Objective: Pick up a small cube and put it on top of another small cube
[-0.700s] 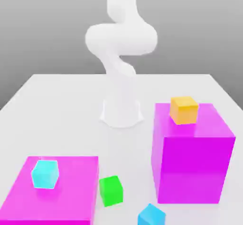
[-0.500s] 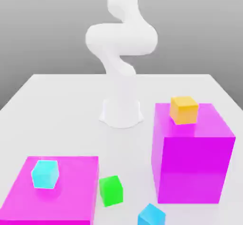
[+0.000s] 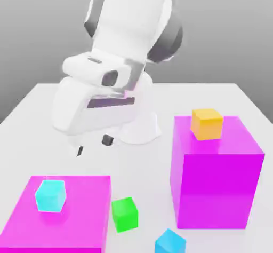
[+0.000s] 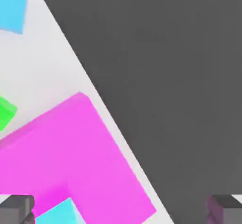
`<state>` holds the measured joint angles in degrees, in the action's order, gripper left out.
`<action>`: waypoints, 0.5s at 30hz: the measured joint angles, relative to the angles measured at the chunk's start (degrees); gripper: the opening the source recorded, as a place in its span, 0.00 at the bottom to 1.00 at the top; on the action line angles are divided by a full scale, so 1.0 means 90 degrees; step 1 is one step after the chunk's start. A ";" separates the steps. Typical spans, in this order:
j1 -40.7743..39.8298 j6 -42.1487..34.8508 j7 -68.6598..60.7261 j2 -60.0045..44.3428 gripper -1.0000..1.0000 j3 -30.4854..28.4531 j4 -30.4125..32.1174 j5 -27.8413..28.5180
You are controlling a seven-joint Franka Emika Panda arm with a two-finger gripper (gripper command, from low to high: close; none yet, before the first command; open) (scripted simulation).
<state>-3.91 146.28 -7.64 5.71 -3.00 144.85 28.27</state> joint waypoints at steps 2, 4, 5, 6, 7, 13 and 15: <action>-0.0010 0.0236 -0.0793 -0.0295 0.50 -0.0063 0.0153 -0.0145; -0.0031 0.0487 -0.1655 -0.0563 0.50 -0.0075 0.0313 -0.0386; -0.0111 0.0616 -0.2104 -0.0686 0.50 -0.0004 0.0396 -0.0536; -0.0146 0.0747 -0.2584 -0.0800 0.50 0.0033 0.0480 -0.0723; -0.0162 0.0879 -0.3084 -0.0904 0.50 0.0087 0.0565 -0.0939; -0.1167 0.1586 -0.6123 -0.1363 0.50 0.1377 0.1010 -0.2539; -0.1215 0.1796 -0.6313 -0.1571 0.50 0.1434 0.0989 -0.2626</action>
<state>-14.85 162.44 -64.45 -8.43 9.91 153.75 4.63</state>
